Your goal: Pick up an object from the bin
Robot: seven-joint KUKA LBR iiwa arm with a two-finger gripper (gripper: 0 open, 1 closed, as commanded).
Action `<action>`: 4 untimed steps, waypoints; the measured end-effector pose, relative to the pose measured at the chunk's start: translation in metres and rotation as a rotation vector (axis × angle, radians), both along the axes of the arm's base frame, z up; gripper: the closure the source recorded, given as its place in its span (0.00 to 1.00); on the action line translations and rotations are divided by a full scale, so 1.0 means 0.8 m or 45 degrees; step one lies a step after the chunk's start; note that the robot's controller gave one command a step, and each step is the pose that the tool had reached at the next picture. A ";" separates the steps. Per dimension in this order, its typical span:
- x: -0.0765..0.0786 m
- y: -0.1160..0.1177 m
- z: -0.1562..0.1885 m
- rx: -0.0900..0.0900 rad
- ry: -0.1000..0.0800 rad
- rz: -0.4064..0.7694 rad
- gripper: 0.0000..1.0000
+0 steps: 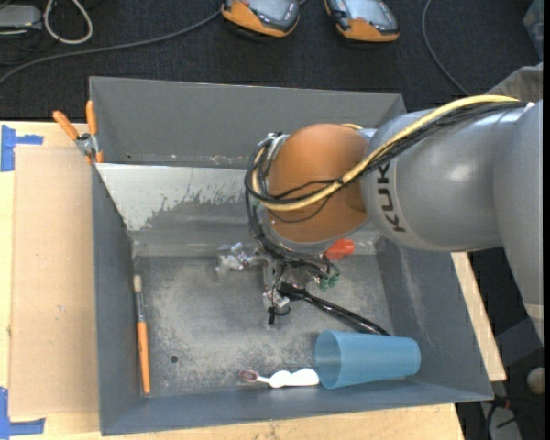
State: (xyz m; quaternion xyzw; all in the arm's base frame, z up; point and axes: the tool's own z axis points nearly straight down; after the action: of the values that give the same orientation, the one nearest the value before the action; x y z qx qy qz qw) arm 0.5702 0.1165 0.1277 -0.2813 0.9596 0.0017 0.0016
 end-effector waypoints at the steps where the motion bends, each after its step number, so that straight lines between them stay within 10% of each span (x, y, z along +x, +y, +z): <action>1: 0.040 -0.055 -0.075 0.000 0.004 -0.219 0.00; 2: 0.028 -0.027 -0.017 0.002 -0.005 0.337 0.00; 3: 0.044 -0.057 -0.036 0.002 0.002 -0.087 0.00; 4: 0.028 -0.093 -0.004 0.006 -0.009 0.256 0.00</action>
Offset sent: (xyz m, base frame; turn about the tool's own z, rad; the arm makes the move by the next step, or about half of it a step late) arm 0.0208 -0.0201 -0.0047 -0.3363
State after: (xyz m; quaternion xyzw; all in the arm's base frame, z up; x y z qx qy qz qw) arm 0.5922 0.0424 0.1248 -0.3764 0.9264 0.0031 0.0053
